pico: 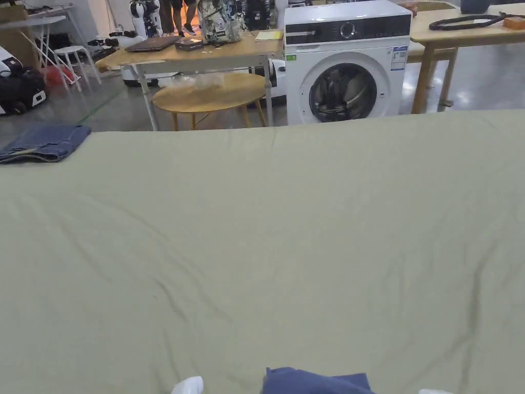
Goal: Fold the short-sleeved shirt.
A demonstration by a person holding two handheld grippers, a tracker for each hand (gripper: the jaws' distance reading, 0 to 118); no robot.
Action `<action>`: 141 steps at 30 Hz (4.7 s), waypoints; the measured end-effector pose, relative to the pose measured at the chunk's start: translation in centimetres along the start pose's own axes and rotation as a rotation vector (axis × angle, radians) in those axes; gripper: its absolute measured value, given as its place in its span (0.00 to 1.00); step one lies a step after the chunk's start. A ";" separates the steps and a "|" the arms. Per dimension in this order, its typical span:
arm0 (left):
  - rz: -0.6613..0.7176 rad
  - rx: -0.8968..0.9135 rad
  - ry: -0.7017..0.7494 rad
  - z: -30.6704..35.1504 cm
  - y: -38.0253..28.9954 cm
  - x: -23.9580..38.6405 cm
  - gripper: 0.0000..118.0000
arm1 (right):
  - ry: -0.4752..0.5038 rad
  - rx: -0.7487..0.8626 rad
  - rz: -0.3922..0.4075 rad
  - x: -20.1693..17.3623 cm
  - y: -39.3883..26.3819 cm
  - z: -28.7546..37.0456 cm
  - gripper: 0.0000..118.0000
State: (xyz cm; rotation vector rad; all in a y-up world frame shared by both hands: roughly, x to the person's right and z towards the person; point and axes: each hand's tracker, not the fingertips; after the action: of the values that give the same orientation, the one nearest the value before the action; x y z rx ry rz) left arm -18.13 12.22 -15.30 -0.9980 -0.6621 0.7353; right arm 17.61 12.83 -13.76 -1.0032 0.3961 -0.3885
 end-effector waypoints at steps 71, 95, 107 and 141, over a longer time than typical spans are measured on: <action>-0.733 0.846 0.582 11.1 6.8 18.8 0.00 | -0.315 0.799 0.389 -6.4 10.3 14.3 0.30; -0.709 0.893 0.548 12.9 6.4 19.2 0.86 | -0.270 0.753 0.333 -7.3 9.9 15.4 0.91; -0.668 0.871 0.636 12.4 4.1 19.7 0.86 | -0.390 0.736 0.202 -8.3 9.6 15.4 0.91; -0.648 0.831 0.540 12.0 3.7 20.5 0.86 | -0.321 0.712 0.100 -7.8 9.7 15.3 0.91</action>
State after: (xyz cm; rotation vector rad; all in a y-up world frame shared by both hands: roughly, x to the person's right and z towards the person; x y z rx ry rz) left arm -16.28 35.70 -10.76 -0.1510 -0.1325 0.1002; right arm 19.68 32.45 -13.70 -0.3351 0.0024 -0.2406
